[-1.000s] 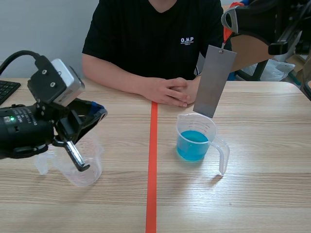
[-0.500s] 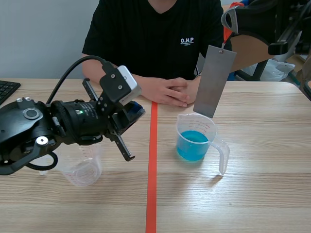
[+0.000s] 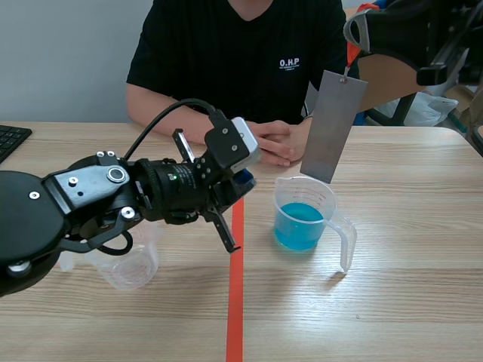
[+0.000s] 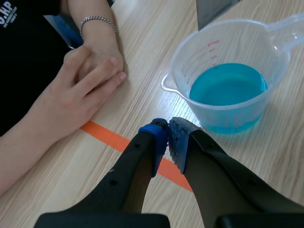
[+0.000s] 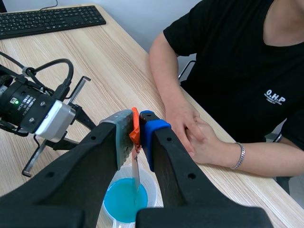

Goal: Do the redox reaction experiment.
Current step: 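Raise the plate and point at it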

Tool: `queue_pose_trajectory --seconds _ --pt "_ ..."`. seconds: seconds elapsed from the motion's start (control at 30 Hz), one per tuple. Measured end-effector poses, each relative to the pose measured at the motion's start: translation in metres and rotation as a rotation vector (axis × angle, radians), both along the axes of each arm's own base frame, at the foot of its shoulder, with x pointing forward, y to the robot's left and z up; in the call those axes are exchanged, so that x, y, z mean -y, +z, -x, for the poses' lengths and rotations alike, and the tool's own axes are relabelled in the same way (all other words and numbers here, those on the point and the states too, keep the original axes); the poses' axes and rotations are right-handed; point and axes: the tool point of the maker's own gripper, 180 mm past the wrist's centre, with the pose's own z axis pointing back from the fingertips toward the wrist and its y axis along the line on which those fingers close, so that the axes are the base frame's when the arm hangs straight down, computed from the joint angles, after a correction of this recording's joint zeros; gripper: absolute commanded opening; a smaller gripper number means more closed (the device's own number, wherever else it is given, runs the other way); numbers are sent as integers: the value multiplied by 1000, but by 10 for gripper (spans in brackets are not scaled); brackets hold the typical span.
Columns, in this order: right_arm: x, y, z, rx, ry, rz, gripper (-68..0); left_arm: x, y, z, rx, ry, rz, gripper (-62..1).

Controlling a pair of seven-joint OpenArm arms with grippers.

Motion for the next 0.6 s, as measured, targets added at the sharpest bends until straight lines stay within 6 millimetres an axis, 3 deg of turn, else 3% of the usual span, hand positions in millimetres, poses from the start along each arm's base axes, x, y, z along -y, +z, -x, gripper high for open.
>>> queue_pose_trajectory --seconds 0.33,0.6 --pt "0 0 0 0 0 0 -658 19 6 -8 -3 -23 26 -558" --pt "0 0 0 0 0 0 -658 23 12 -14 15 -12 36 -558"
